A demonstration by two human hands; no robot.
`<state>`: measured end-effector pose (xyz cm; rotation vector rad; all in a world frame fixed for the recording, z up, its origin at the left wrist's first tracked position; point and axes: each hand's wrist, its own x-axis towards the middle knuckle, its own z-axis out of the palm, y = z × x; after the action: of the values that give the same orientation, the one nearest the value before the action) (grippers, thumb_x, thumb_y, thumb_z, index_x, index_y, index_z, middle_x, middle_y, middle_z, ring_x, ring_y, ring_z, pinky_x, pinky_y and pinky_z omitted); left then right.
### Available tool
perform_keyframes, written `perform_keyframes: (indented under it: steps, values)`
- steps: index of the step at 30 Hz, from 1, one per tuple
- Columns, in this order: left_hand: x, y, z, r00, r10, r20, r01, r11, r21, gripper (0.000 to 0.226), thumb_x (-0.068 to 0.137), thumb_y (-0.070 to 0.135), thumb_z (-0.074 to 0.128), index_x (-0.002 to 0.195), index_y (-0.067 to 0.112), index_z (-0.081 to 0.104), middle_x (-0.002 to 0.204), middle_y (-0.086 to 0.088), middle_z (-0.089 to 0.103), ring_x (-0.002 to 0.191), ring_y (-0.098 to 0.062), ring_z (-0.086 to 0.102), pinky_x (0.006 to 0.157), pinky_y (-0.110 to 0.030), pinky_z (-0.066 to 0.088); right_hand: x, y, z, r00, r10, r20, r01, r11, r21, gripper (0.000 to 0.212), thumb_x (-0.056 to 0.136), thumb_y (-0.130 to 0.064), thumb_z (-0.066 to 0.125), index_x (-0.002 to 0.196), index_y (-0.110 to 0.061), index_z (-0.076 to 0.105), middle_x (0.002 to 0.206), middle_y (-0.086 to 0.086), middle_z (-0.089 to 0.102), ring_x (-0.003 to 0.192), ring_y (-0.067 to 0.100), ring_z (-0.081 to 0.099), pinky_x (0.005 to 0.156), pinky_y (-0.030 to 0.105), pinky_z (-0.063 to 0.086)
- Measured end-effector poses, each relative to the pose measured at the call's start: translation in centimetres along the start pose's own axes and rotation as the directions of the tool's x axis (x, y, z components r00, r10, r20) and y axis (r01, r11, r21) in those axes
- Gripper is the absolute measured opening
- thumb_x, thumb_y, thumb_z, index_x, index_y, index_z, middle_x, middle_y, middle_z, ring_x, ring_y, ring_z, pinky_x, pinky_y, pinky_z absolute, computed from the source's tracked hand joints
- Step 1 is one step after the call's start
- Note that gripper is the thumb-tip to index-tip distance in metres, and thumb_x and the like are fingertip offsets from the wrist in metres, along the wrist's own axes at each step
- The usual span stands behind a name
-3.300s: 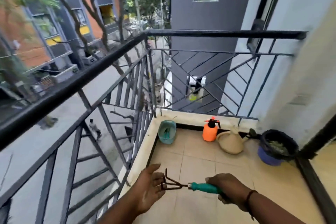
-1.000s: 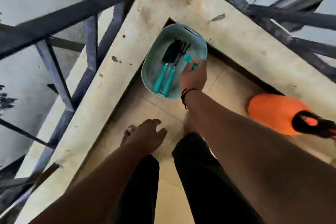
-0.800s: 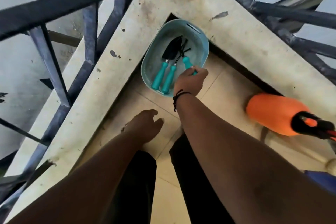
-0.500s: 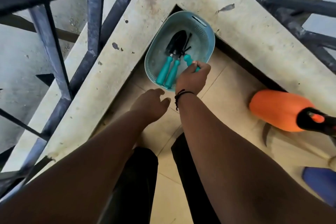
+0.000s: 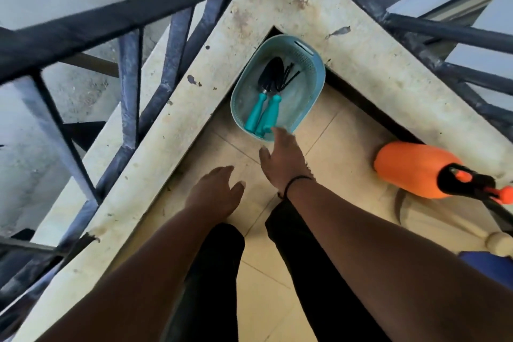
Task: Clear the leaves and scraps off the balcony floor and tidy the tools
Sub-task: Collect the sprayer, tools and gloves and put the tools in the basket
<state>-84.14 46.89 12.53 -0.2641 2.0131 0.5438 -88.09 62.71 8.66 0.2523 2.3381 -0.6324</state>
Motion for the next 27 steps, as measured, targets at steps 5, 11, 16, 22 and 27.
perform_keyframes:
  steps: [5,11,16,22,27]
  values:
    - [-9.3,-0.8,-1.2,1.0,0.009,0.002,-0.009,1.0,0.008,0.062,0.096,0.054,0.038,0.148,0.021,0.035,0.154,-0.002,0.037,0.141,-0.021,0.035,0.112,-0.035,0.032,-7.8,0.3,-4.2,0.94,0.017,0.342,0.159,0.862,-0.481,0.055,0.088,-0.048,0.045,0.137,-0.024,0.037,0.148,0.013,0.035,0.141,0.041,0.022,0.109,0.057,0.029]
    - [-25.9,2.9,-4.1,0.994,-0.102,-0.043,0.101,0.994,-0.035,0.083,0.086,0.069,0.029,0.156,0.023,0.021,0.16,-0.003,0.026,0.145,-0.023,0.027,0.111,-0.031,0.027,-17.2,-3.4,-15.7,0.842,-0.076,0.534,0.403,0.746,-0.53,0.058,0.088,-0.041,0.045,0.138,-0.011,0.04,0.147,0.021,0.037,0.14,0.042,0.026,0.114,0.048,0.027]
    - [-36.0,6.0,-5.0,0.965,-0.129,-0.23,0.123,0.992,-0.042,0.065,0.098,0.053,0.039,0.154,0.024,0.025,0.163,-0.006,0.019,0.148,-0.023,0.02,0.117,-0.035,0.024,-23.2,-8.6,-24.0,0.801,-0.257,0.541,0.577,0.573,-0.582,0.046,0.089,-0.046,0.048,0.127,-0.019,0.048,0.128,0.008,0.054,0.126,0.032,0.042,0.1,0.04,0.037]
    - [-45.3,5.4,-3.4,0.865,-0.197,-0.462,0.165,0.98,-0.11,0.068,0.097,0.059,0.037,0.155,0.026,0.021,0.163,-0.004,0.017,0.149,-0.023,0.019,0.119,-0.034,0.02,-30.9,-14.8,-28.7,0.691,-0.423,0.587,0.719,0.316,-0.619,0.054,0.093,-0.043,0.046,0.139,-0.015,0.041,0.143,0.012,0.047,0.131,0.032,0.042,0.106,0.041,0.038]
    - [-52.8,-0.1,2.5,0.73,-0.36,-0.581,0.226,0.93,-0.291,0.07,0.097,0.06,0.038,0.156,0.028,0.02,0.164,-0.001,0.011,0.151,-0.022,0.011,0.121,-0.037,0.013,-38.0,-17.7,-26.1,0.544,-0.518,0.66,0.776,0.013,-0.63,0.05,0.091,-0.041,0.047,0.134,-0.017,0.043,0.141,0.011,0.047,0.136,0.032,0.037,0.112,0.043,0.031]
